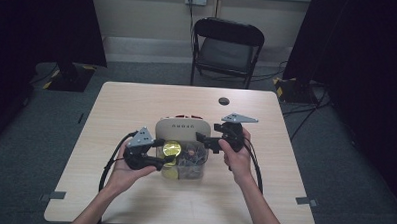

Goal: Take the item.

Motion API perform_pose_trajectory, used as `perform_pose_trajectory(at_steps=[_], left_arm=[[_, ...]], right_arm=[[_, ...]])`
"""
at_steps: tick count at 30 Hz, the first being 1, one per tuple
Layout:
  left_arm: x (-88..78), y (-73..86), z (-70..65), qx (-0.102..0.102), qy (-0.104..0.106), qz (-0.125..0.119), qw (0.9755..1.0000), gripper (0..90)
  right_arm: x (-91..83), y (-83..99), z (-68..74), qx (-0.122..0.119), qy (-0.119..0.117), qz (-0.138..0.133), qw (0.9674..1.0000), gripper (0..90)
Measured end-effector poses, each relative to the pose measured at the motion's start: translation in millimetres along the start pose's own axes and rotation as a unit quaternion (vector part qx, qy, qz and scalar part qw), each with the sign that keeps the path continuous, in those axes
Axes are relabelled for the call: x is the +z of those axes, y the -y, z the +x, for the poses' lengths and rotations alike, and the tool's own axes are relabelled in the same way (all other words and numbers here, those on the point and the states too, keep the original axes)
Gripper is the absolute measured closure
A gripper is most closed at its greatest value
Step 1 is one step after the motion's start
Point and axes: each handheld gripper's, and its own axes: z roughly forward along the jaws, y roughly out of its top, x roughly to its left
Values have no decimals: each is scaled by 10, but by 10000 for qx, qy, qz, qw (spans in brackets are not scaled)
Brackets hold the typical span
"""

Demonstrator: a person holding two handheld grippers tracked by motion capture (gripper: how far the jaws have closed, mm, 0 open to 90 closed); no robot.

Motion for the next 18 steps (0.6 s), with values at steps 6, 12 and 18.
perform_pose_trajectory(at_steps=[6, 12, 18], left_arm=[[78, 12, 9, -33, 129, 74, 9999, 320], [138, 3, 13, -23, 100, 145, 9998, 360], [187, -25, 10, -27, 250, 215, 9995, 367]], right_arm=[[1, 1, -2, 4, 1, 1, 10000, 143], [3, 4, -6, 11, -7, 4, 10000, 142], [16, 8, -1, -8, -21, 19, 10000, 141]])
